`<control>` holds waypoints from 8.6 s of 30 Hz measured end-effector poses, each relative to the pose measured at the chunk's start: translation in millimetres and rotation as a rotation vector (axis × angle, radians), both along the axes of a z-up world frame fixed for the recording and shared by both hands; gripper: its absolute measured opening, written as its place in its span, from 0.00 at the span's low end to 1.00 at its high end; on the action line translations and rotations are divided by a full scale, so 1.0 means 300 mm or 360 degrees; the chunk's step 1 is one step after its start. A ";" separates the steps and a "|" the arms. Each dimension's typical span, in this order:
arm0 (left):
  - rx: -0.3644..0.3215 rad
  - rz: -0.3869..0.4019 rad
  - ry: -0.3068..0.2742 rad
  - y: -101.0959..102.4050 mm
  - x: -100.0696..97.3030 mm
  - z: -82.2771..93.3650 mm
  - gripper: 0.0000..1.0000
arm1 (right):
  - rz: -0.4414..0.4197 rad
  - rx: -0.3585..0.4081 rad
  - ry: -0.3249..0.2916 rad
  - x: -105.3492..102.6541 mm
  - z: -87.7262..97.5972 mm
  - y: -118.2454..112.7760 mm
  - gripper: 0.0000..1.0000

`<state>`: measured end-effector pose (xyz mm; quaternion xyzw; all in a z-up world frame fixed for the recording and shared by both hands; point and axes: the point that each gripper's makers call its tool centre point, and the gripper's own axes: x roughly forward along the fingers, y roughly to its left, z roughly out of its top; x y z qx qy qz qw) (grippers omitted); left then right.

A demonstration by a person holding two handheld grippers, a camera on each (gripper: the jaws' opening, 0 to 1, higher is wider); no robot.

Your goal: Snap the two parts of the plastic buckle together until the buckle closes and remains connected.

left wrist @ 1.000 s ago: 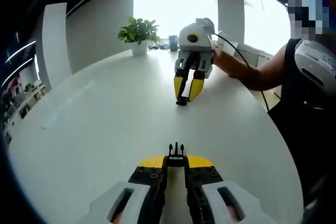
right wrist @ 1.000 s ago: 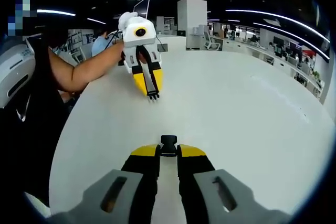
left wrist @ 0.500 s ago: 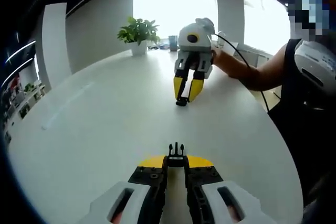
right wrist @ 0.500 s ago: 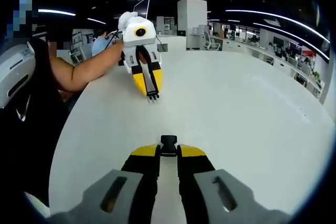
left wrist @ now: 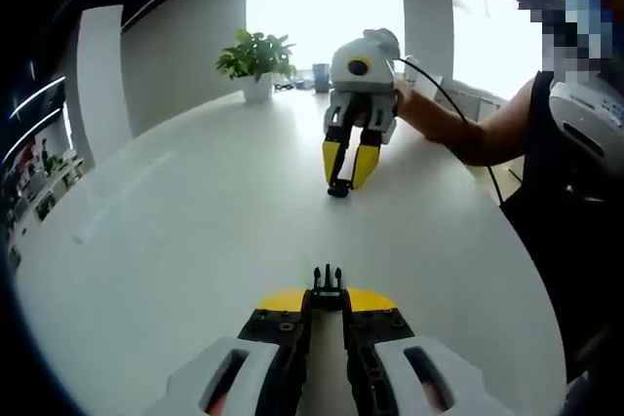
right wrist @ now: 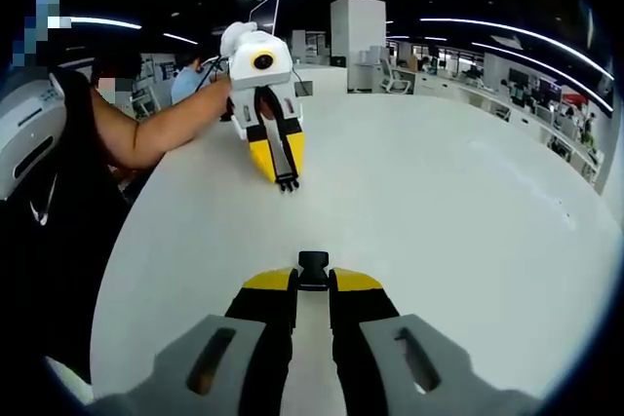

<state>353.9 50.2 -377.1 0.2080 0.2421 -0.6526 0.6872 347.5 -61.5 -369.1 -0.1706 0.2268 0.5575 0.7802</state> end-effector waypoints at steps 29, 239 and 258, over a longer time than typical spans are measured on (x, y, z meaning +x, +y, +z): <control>-0.0039 -0.0017 0.0012 -0.035 -0.010 0.008 0.11 | 0.0008 0.0000 0.0001 -0.006 -0.004 0.012 0.13; -0.0021 -0.0169 -0.0024 -0.143 -0.093 -0.004 0.11 | 0.0265 0.0076 -0.0071 -0.077 -0.014 0.141 0.13; -0.0034 -0.0182 -0.0015 -0.154 -0.100 -0.004 0.11 | 0.0287 0.0088 -0.0097 -0.077 -0.011 0.161 0.12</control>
